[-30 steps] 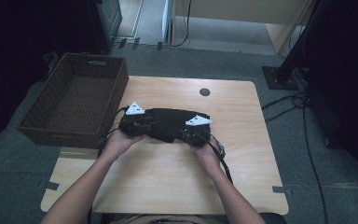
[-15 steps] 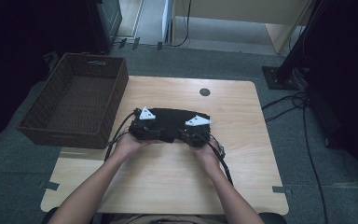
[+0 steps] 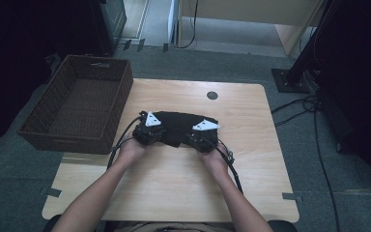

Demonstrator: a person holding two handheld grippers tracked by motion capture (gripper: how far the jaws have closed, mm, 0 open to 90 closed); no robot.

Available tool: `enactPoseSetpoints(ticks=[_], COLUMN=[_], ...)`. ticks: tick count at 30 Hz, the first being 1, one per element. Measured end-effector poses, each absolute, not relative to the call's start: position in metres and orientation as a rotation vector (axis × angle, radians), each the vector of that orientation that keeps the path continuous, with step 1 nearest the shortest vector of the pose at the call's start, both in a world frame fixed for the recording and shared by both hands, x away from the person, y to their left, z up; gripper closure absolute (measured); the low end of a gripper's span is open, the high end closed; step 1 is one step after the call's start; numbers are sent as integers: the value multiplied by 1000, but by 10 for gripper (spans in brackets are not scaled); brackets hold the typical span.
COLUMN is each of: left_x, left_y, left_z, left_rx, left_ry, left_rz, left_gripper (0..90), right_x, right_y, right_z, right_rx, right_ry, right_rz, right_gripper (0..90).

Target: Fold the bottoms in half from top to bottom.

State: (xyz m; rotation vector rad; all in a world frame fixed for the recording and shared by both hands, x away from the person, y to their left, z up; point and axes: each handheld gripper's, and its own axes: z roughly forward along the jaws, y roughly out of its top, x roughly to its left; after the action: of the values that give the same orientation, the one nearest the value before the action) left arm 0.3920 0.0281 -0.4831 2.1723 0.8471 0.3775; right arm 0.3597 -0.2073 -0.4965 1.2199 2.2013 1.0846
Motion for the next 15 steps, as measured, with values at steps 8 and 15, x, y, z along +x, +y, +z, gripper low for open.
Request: enactPoseSetpoints(ticks=[8, 15], left_x=[397, 404], left_y=[59, 75], left_z=[-469, -472], left_rx=[2075, 2079], left_ry=[910, 1011], left_rz=[316, 358], left_gripper=[867, 900], right_x=[360, 362], right_y=[-209, -212], right_z=[-498, -498], right_rx=[1141, 1147], right_ry=[2214, 2222], right_rz=[1036, 1036], right_gripper=[785, 787])
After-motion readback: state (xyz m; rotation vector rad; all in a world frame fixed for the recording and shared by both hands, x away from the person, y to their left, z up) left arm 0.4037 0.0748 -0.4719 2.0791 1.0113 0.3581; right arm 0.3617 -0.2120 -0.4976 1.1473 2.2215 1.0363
